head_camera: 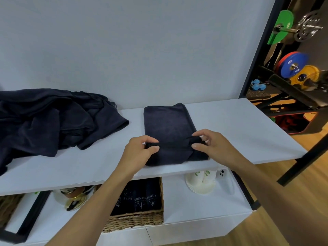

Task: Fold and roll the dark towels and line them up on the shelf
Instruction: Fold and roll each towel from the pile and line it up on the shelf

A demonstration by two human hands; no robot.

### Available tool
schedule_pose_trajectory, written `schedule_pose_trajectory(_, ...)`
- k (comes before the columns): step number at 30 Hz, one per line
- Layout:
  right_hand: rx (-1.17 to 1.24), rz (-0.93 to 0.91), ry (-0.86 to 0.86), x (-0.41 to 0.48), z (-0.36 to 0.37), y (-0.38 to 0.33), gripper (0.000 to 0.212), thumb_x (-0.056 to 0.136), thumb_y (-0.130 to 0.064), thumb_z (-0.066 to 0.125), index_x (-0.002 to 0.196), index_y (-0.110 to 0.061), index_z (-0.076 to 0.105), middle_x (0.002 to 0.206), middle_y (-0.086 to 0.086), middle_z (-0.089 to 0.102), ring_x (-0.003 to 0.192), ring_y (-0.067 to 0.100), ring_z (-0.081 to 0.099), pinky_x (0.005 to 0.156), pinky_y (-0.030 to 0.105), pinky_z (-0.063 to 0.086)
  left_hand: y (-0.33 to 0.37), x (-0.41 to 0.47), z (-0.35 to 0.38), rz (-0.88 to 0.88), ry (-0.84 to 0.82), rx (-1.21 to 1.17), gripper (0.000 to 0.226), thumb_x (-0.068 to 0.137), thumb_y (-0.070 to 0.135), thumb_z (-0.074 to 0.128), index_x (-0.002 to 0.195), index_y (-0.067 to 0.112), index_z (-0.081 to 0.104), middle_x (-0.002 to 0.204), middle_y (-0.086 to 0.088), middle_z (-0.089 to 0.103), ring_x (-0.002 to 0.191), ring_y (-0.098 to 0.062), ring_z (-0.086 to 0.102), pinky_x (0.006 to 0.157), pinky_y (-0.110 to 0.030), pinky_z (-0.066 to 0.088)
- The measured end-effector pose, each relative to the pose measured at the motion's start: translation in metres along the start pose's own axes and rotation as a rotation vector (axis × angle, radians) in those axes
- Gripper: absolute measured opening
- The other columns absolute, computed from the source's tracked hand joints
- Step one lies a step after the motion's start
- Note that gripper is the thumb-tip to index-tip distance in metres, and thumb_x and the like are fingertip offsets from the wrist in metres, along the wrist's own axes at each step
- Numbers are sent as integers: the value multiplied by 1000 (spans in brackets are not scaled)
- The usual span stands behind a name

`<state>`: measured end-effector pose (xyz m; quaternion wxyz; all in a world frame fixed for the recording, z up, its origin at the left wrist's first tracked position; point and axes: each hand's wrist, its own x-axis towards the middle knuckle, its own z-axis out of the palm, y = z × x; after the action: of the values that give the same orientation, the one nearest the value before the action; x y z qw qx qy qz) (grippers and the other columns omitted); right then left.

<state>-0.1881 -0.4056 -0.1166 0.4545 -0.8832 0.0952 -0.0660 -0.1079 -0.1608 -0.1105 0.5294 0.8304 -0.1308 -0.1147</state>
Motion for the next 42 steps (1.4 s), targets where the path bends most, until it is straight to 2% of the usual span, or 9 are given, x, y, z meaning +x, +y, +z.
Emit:
schedule_pose_trajectory(3,-231,-429,359,-10,6,-6,18,92,-26,66,109,-28,67,106,-11,58,95,5,54,84,22,45,0,4,3,-36,20,40,16,84,20,73,92,33,70,87,10,64,81,-10,57,63,-18,41)
schedule_pose_trajectory(6,-530,-844,297,-19,20,-14,22,92,-40,62,107,-27,70,108,-11,63,99,11,57,86,30,41,1,6,3,-59,17,54,17,83,18,74,94,30,69,90,10,62,84,-6,55,65,-18,40)
schedule_pose_trajectory(9,-806,-726,82,-14,33,-13,36,88,-46,65,119,-27,66,111,-8,66,99,16,60,88,36,43,2,6,-3,-67,19,-50,16,84,14,74,92,28,71,82,9,62,81,-6,56,62,-15,41)
schedule_pose_trajectory(16,-86,-255,-100,18,7,-24,17,88,-26,71,99,-37,68,99,-27,68,99,-7,60,85,9,43,-3,3,-19,-103,71,-186,17,89,9,67,91,25,71,84,-15,66,80,-26,57,72,-36,48)
schedule_pose_trajectory(25,79,92,-294,32,-5,-12,4,90,-29,69,92,-29,72,90,-12,73,88,2,66,74,15,43,-5,10,-24,-107,-46,-105,12,90,14,67,91,25,71,75,-13,59,72,-19,51,68,-29,42)
schedule_pose_trajectory(28,-135,2,-256,30,2,-13,11,88,-25,71,95,-31,65,89,-8,66,85,9,62,75,20,45,-6,15,-20,-104,-65,-7,11,89,16,68,87,27,71,71,-2,59,70,-16,51,63,-23,38)
schedule_pose_trajectory(33,-669,-671,-14,13,10,-6,26,82,-2,70,94,-24,76,99,-3,64,86,17,57,76,35,46,-11,18,-15,-6,4,179,16,83,13,73,79,28,68,90,5,65,89,-9,60,68,-17,39)
schedule_pose_trajectory(38,-745,-621,-126,0,10,3,31,86,-45,63,108,-25,71,106,-9,65,92,13,59,81,27,36,-17,9,-16,407,-3,578,11,90,24,65,86,33,71,104,14,53,82,-6,53,79,-25,44)
schedule_pose_trajectory(42,-767,-616,-108,5,13,0,24,91,-37,64,111,-23,68,114,-8,59,100,12,51,85,25,27,-24,2,-24,693,-81,921,40,77,54,70,102,23,75,112,6,57,103,-17,51,89,-34,41)
